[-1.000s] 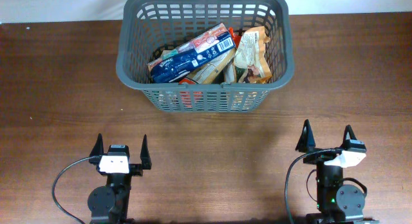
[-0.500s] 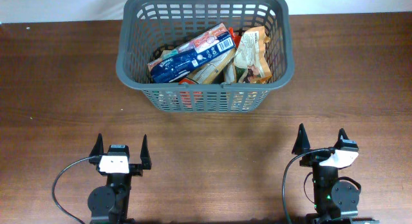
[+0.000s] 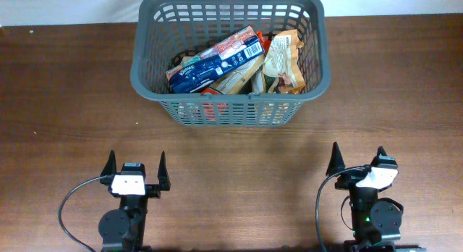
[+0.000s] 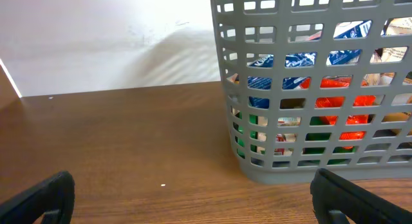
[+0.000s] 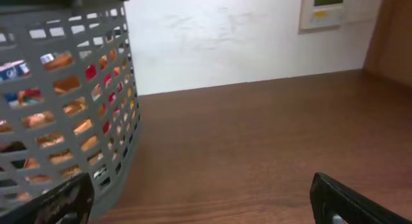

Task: Pack container

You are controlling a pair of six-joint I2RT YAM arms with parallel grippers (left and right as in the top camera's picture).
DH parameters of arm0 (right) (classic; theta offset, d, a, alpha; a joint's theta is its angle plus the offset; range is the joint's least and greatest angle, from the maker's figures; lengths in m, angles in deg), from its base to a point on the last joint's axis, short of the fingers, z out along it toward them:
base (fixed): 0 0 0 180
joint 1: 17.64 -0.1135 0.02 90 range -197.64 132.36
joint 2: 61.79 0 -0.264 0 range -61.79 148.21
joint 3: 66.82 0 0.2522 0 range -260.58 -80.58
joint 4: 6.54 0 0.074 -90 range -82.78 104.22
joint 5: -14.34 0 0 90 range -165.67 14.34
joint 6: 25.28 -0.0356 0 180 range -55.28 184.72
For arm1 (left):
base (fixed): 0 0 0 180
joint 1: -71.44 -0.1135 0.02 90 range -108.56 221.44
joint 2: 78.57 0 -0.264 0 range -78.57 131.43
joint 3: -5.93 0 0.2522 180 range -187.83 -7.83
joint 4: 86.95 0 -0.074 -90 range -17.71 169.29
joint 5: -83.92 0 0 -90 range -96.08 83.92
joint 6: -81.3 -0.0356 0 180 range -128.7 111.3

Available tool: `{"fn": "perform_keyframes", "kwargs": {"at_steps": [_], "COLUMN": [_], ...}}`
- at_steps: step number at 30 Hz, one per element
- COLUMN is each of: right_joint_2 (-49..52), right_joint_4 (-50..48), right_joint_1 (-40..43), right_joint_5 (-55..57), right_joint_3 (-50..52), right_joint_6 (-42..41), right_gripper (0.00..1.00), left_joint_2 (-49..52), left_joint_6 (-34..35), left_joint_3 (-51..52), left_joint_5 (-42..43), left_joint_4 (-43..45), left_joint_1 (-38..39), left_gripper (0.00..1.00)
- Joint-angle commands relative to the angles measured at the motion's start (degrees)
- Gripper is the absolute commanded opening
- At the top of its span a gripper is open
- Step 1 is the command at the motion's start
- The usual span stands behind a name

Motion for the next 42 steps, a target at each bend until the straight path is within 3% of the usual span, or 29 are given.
{"fn": "perform_keyframes", "kwargs": {"at_steps": [1, 42], "right_joint_2": [-0.7, -0.7], "right_joint_4": [0.7, 0.7], "right_joint_1": [-0.4, -0.4], "right_joint_5": [-2.4, -3.9], "right_joint_3": [0.4, 0.4], "right_joint_6": [5.6, 5.9], "right_gripper": [0.99, 0.99], "left_joint_2": [-0.5, -0.5], "left_joint_6": [-1.1, -1.1], "left_joint_3": [0.4, 0.4], "left_joint_5": [0.0, 0.0], "left_joint_4": [0.0, 0.0], "left_joint_1": [-0.3, -0.3], "left_gripper": [0.99, 0.99]}}
